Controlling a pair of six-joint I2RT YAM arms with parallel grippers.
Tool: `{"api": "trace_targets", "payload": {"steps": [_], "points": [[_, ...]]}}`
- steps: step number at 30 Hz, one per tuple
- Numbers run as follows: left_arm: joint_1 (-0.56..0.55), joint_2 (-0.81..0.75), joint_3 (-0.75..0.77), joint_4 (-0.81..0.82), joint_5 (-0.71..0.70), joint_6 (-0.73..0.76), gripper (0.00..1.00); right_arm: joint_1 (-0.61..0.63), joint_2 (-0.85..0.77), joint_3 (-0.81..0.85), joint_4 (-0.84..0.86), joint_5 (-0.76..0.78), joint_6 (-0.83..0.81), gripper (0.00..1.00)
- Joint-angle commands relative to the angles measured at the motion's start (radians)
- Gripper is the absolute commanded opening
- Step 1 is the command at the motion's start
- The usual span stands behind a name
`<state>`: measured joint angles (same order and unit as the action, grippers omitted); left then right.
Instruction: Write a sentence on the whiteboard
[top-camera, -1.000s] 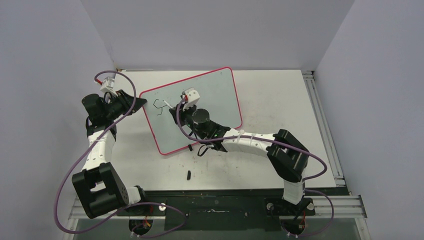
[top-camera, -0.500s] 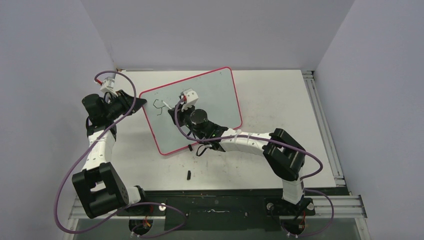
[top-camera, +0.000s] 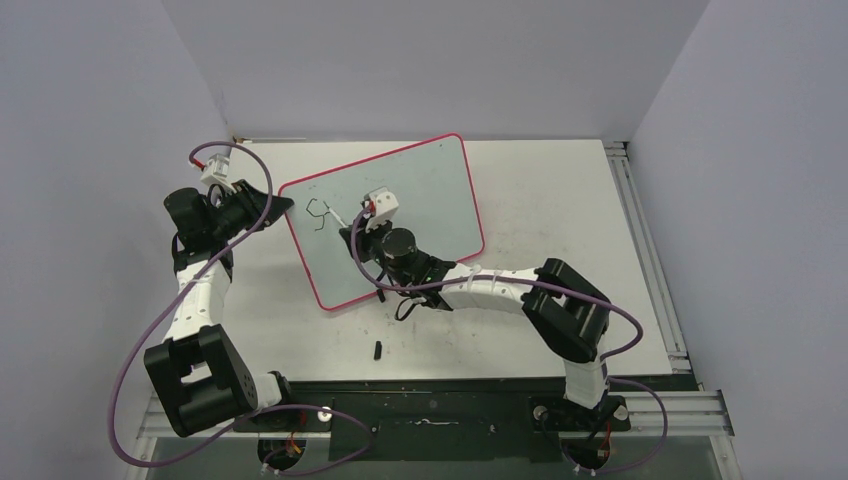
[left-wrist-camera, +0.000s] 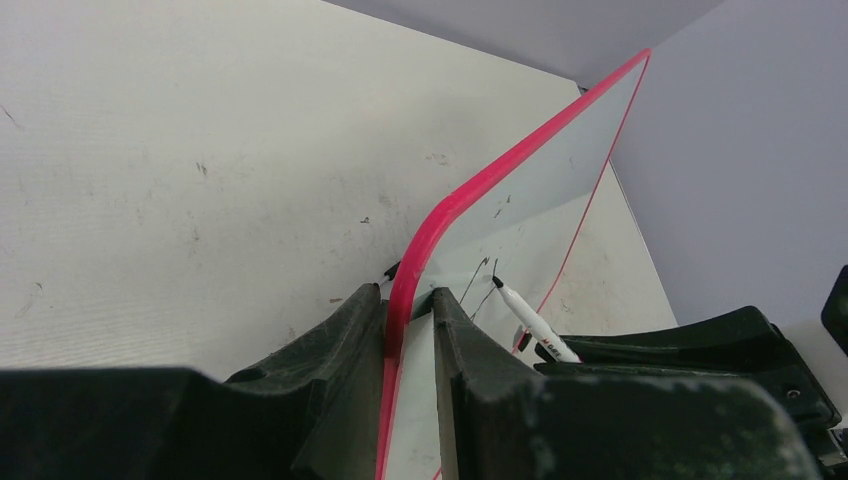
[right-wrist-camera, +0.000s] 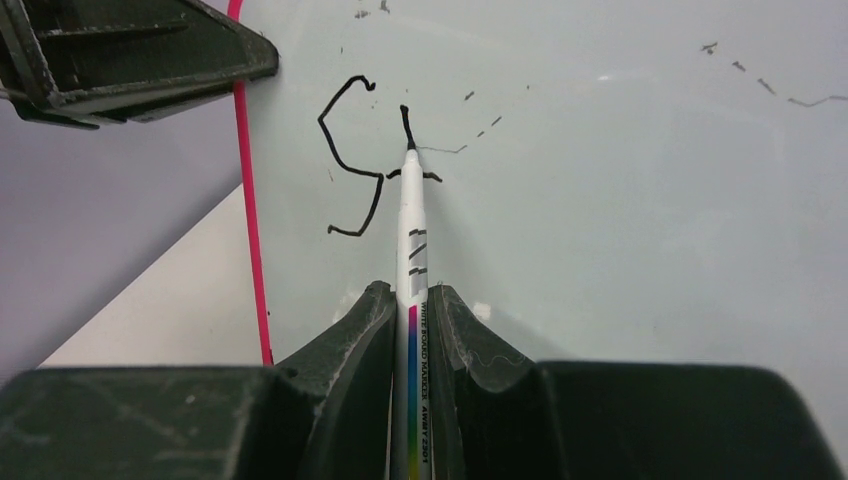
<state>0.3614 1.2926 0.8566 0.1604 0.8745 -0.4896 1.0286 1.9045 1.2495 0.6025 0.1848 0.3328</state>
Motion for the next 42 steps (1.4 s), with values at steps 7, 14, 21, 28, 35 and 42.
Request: {"api": "trace_targets", "payload": {"steps": [7, 14, 21, 28, 35, 42], "points": [[0.001, -0.030, 0.007, 0.024, 0.015, 0.005, 0.20, 0.021, -0.048, -0.067, -0.006, 0.055, 0.019, 0.05], [0.001, -0.033, 0.007, 0.024, 0.014, 0.006, 0.20, 0.035, -0.058, -0.098, -0.008, 0.062, 0.021, 0.05], [0.001, -0.036, 0.007, 0.024, 0.014, 0.006, 0.20, 0.039, -0.067, -0.106, -0.019, 0.063, 0.014, 0.05], [0.003, -0.037, 0.007, 0.024, 0.014, 0.005, 0.20, 0.041, -0.077, -0.110, -0.031, 0.083, 0.003, 0.05], [0.004, -0.037, 0.005, 0.025, 0.014, 0.005, 0.20, 0.041, -0.092, -0.104, -0.043, 0.110, -0.008, 0.05], [0.004, -0.041, 0.004, 0.025, 0.011, 0.006, 0.20, 0.039, -0.119, -0.081, -0.055, 0.106, -0.032, 0.05]]}}
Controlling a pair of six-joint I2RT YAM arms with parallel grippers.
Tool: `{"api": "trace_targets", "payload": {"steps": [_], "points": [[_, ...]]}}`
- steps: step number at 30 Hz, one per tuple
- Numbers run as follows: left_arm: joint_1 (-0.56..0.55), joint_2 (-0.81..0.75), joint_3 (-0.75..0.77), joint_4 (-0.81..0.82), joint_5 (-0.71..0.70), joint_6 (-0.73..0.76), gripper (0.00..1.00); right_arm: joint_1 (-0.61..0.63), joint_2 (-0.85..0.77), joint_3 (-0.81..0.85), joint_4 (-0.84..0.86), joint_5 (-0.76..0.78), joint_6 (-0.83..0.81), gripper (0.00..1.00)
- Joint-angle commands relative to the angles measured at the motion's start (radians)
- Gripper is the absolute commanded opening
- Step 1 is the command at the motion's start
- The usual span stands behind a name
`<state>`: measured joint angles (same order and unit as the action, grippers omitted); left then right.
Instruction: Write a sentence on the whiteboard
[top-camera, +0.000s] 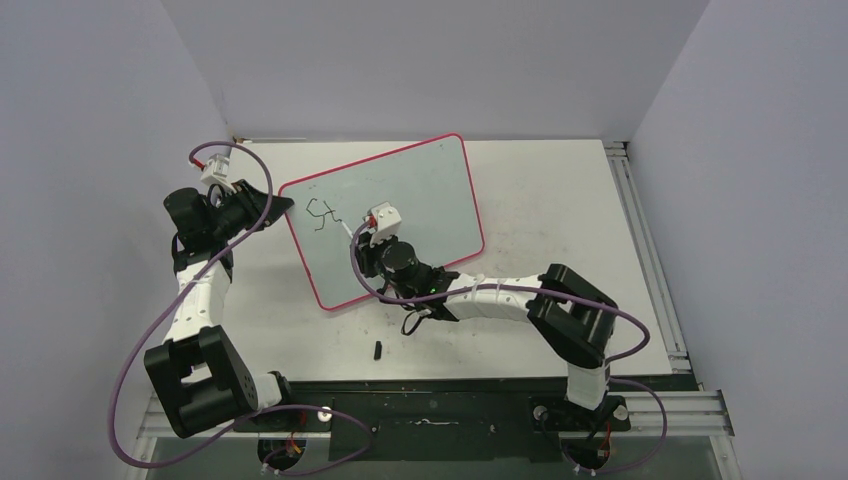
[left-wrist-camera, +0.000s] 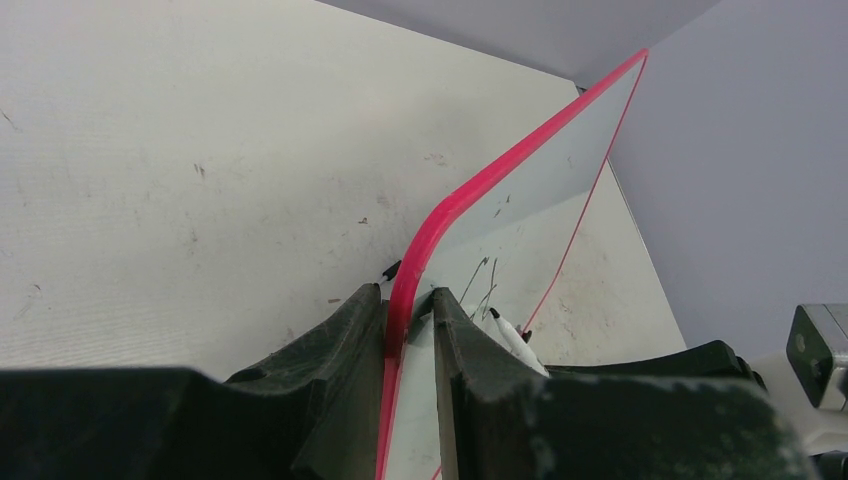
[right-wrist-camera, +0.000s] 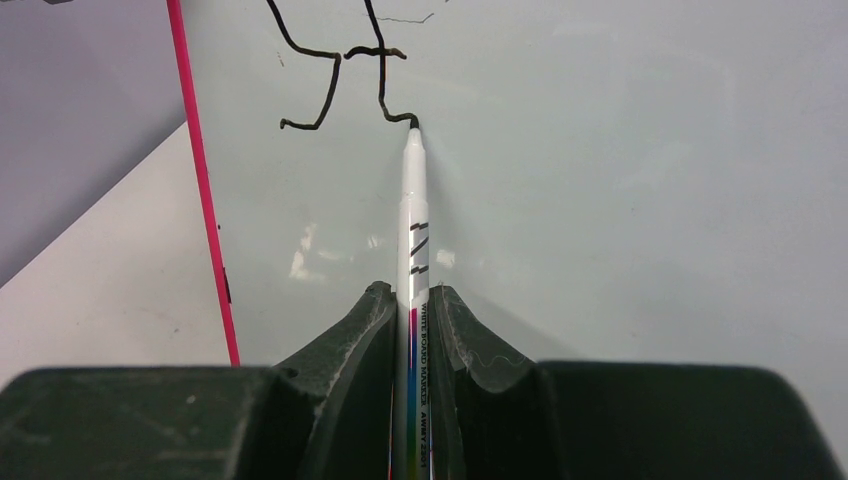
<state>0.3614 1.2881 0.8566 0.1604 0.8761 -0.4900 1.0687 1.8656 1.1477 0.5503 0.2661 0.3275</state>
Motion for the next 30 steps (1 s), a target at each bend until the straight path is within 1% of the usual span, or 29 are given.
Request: {"api": "trace_targets", "payload": {"steps": [1, 8, 13, 17, 23, 30], "points": [[0.004, -0.036, 0.004, 0.024, 0.009, 0.007, 0.20, -0.001, -0.096, 0.020, 0.001, 0.016, -0.030, 0.05], [0.004, -0.039, 0.004, 0.021, 0.007, 0.009, 0.20, -0.011, -0.215, 0.039, -0.027, -0.043, -0.082, 0.05], [0.002, -0.039, 0.004, 0.018, 0.005, 0.010, 0.20, -0.053, -0.252, 0.034, -0.052, -0.111, -0.084, 0.05], [0.002, -0.036, 0.004, 0.012, 0.001, 0.013, 0.20, -0.079, -0.240, 0.026, -0.058, -0.151, -0.084, 0.05], [0.002, -0.031, 0.005, 0.006, -0.004, 0.019, 0.20, -0.082, -0.191, 0.054, -0.075, -0.198, -0.104, 0.05], [0.002, -0.028, 0.010, -0.004, -0.006, 0.024, 0.20, -0.081, -0.133, 0.093, -0.092, -0.207, -0.107, 0.05]]}}
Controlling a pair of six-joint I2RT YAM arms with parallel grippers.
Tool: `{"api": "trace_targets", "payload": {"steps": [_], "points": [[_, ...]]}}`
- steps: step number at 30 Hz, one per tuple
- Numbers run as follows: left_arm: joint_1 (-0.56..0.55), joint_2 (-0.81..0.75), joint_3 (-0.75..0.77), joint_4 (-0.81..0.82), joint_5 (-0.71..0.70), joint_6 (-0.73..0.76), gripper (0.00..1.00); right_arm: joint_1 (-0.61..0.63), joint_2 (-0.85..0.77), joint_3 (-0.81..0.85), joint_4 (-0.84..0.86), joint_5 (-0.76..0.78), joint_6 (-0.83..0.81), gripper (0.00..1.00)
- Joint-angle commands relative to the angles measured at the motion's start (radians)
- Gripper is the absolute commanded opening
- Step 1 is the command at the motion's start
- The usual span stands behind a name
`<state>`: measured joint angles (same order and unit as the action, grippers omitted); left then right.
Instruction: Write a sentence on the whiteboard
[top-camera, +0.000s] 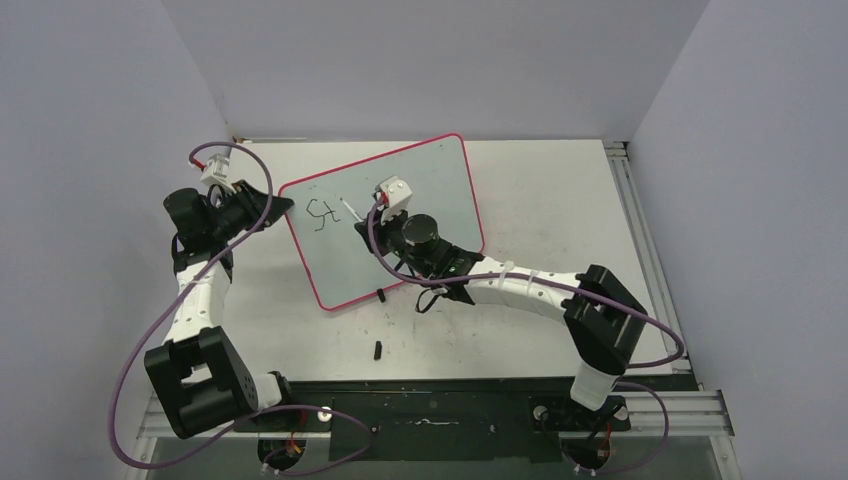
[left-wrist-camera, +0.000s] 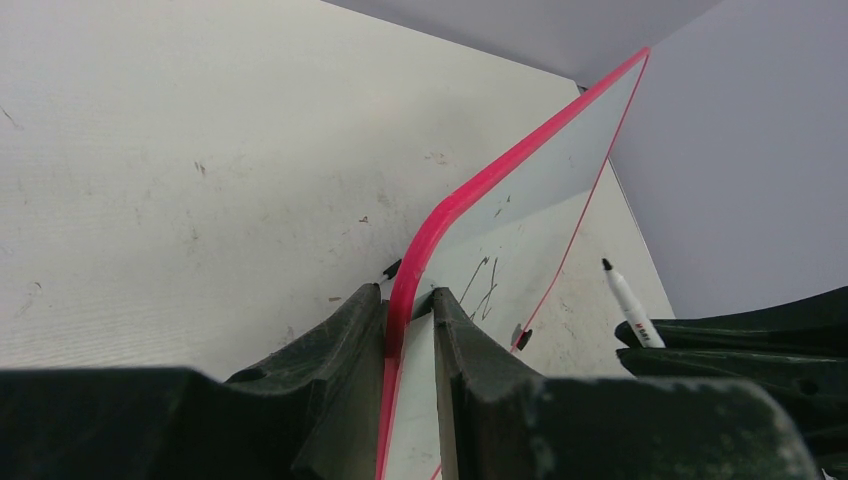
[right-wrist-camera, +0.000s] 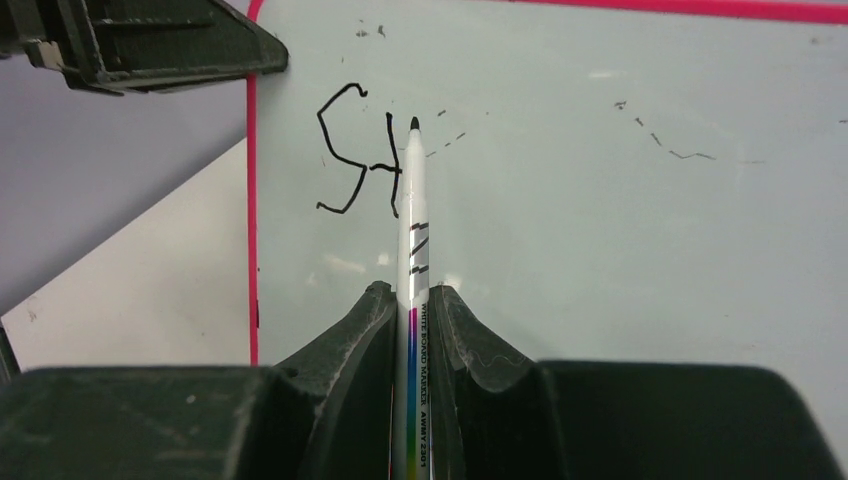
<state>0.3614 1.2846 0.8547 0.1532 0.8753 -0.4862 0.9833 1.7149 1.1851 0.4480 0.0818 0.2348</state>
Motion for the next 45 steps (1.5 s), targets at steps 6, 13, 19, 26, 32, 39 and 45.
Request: {"api": "trace_targets", "payload": {"steps": [6, 13, 19, 26, 32, 39, 45], "points": [[0.003, -0.024, 0.014, 0.003, -0.003, 0.019, 0.20, 0.002, 0.058, 0.081, -0.012, -0.008, -0.005, 0.05], [0.002, -0.026, 0.013, 0.006, -0.001, 0.016, 0.20, 0.002, 0.094, 0.112, -0.028, -0.006, -0.005, 0.05], [0.002, -0.024, 0.013, 0.008, -0.001, 0.014, 0.20, 0.001, 0.117, 0.134, -0.050, -0.002, -0.002, 0.05], [0.002, -0.025, 0.013, 0.010, 0.002, 0.012, 0.20, 0.002, 0.131, 0.137, -0.060, 0.013, 0.009, 0.05], [0.002, -0.025, 0.014, 0.012, 0.004, 0.011, 0.20, 0.002, 0.132, 0.133, -0.069, 0.049, 0.021, 0.05], [0.002, -0.027, 0.014, 0.012, 0.002, 0.011, 0.20, -0.003, 0.113, 0.102, -0.068, 0.068, 0.033, 0.05], [0.002, -0.027, 0.012, 0.013, 0.003, 0.011, 0.20, -0.003, 0.108, 0.080, -0.068, 0.069, 0.037, 0.05]]}}
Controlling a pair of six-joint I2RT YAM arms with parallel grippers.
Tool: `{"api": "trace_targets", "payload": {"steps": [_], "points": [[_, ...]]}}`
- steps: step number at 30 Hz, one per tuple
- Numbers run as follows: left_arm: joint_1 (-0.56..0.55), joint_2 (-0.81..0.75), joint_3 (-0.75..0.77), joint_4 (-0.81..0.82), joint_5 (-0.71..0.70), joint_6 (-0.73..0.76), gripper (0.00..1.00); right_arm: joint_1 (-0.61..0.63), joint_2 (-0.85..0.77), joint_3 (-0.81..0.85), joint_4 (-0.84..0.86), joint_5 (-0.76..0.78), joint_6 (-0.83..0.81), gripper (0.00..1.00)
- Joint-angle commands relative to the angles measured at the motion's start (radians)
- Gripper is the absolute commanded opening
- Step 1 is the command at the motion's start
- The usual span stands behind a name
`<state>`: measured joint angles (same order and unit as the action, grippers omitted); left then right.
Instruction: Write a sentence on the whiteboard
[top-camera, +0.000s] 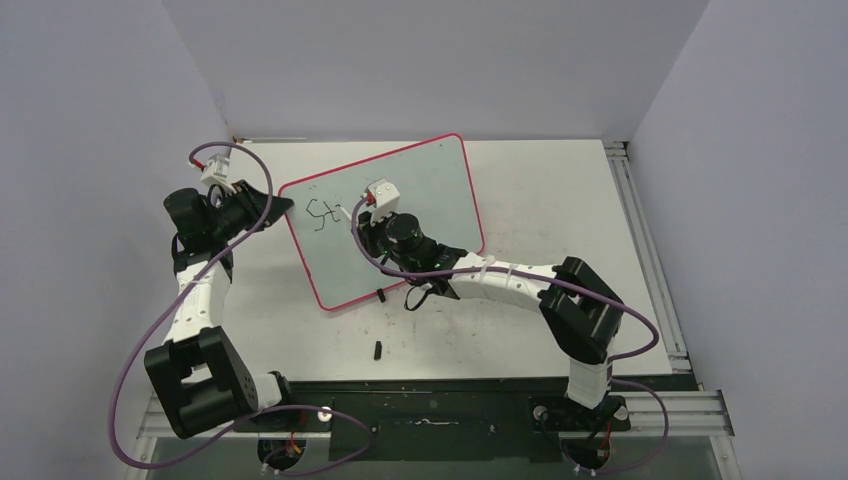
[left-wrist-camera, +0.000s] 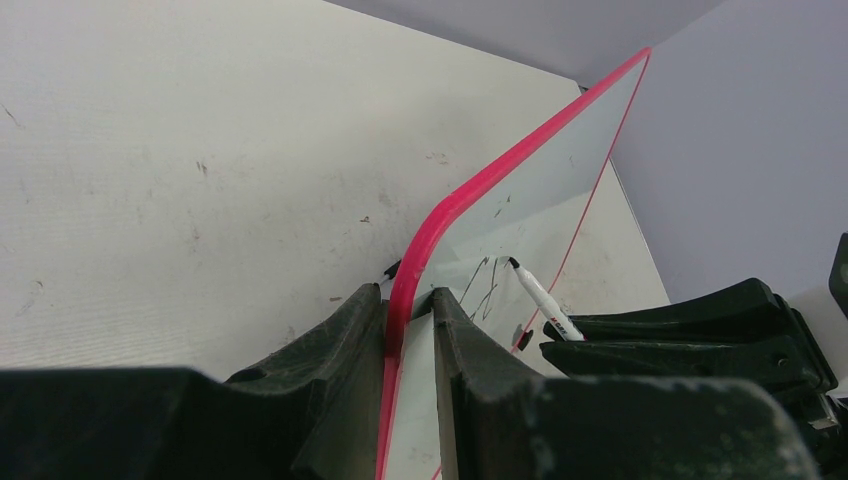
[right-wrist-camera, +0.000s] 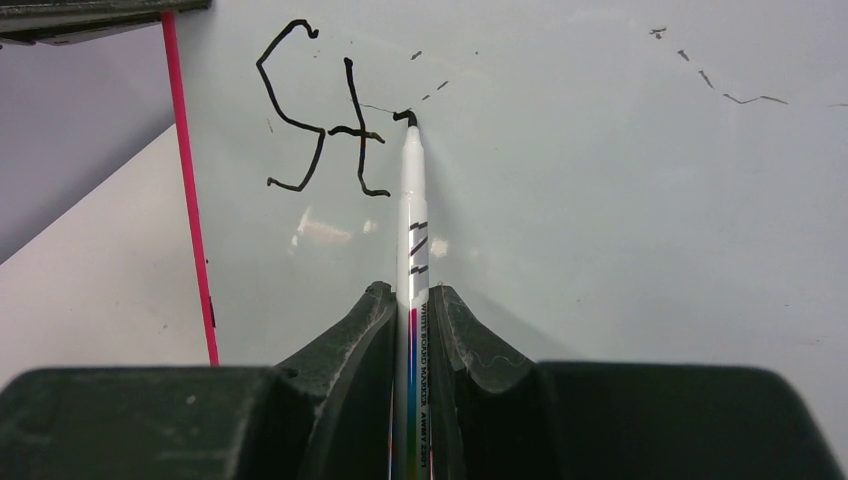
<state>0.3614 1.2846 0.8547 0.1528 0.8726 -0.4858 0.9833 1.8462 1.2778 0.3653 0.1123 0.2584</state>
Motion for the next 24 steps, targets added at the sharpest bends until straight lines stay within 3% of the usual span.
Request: {"api": "trace_targets", "payload": {"steps": [1, 24], "points": [[0.002, -0.027, 0.012, 0.013, 0.006, 0.011, 0.20, 0.000, -0.024, -0.018, 0.014, 0.038, 0.014, 0.05], [0.002, -0.028, 0.010, 0.014, 0.003, 0.013, 0.20, 0.045, -0.037, -0.065, 0.019, 0.097, 0.023, 0.05]]}}
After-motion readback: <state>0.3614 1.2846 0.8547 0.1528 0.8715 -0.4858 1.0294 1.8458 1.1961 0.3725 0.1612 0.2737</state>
